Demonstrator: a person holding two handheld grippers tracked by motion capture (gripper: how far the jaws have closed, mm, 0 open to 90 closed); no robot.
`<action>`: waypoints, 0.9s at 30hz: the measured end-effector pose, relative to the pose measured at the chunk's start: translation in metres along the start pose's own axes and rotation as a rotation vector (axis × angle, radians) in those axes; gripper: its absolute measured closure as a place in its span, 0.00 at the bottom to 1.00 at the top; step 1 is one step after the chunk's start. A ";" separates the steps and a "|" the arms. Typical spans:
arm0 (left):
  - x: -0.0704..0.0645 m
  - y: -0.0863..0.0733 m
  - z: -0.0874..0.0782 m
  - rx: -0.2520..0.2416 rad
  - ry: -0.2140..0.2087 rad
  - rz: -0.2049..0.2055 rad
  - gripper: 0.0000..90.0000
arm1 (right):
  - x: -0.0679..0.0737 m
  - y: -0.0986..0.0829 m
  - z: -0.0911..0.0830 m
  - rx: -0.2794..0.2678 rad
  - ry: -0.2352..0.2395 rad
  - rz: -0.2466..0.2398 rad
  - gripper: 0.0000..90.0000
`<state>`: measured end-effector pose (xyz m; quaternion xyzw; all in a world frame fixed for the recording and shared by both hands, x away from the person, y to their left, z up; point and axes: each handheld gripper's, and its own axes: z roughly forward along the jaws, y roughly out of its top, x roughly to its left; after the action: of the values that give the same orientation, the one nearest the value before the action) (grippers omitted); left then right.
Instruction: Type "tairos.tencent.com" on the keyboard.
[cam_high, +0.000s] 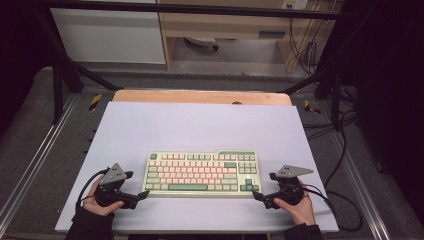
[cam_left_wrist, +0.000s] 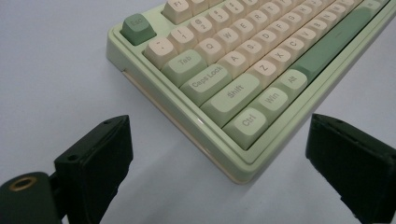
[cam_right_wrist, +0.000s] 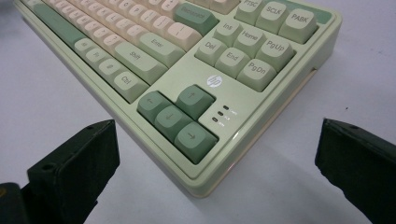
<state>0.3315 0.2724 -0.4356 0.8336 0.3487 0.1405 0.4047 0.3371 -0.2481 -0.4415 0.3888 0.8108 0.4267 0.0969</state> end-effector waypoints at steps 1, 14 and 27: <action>0.000 0.000 0.000 0.000 0.000 0.000 0.08 | 0.000 0.000 0.000 0.000 0.000 0.002 0.00; -0.001 0.002 0.000 -0.001 -0.002 0.002 0.08 | 0.000 0.000 0.000 0.000 -0.001 -0.006 0.00; -0.007 0.008 0.000 -0.005 0.008 0.005 0.09 | 0.000 0.000 -0.001 0.001 -0.005 -0.003 0.00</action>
<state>0.3300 0.2642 -0.4290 0.8329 0.3478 0.1455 0.4052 0.3367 -0.2482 -0.4409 0.3886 0.8113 0.4253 0.0995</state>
